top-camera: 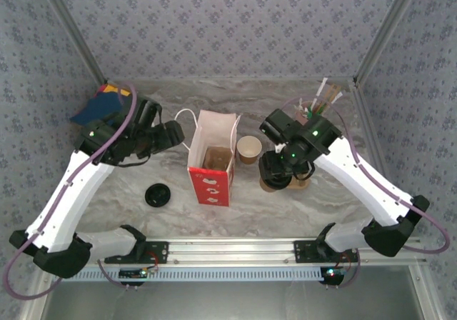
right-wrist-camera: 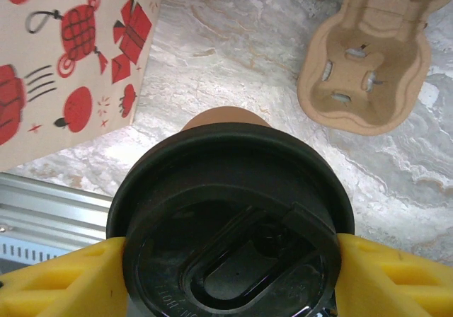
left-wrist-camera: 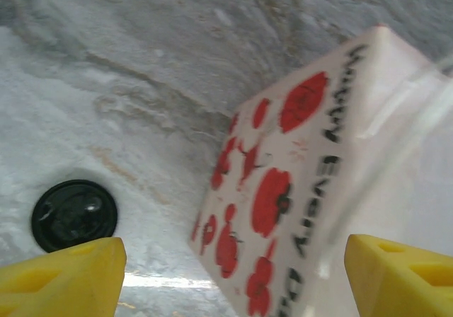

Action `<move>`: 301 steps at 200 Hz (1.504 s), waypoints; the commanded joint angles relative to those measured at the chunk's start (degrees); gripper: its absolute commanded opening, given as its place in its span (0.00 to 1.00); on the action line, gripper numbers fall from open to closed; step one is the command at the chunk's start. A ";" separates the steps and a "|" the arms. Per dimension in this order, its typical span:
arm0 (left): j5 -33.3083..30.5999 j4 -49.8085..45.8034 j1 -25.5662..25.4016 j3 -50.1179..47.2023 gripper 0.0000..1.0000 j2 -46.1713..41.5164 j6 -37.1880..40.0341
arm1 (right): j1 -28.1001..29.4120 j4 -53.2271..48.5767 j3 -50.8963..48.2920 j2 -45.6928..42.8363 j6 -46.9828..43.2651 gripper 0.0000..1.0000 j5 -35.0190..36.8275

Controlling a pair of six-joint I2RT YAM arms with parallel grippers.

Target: Pack the takeout coffee

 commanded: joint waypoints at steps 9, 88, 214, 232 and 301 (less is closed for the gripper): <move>0.12 -5.37 7.23 -3.02 0.78 -6.33 3.76 | 0.34 -8.15 7.44 1.16 1.31 0.69 2.20; 10.92 8.71 8.82 -30.46 0.76 -13.70 2.77 | 3.30 -16.82 24.75 7.27 2.94 0.69 3.96; 10.54 27.37 -5.78 -39.63 0.75 -7.20 -3.01 | 6.72 -15.81 34.03 7.06 4.00 0.68 2.71; 9.82 28.21 -7.72 -39.09 0.74 -5.79 -3.68 | 6.63 -15.47 34.09 6.32 3.78 0.68 2.73; 7.18 30.41 -13.76 -36.20 0.74 -0.71 -6.01 | 6.69 -14.66 32.31 3.71 3.42 0.67 1.90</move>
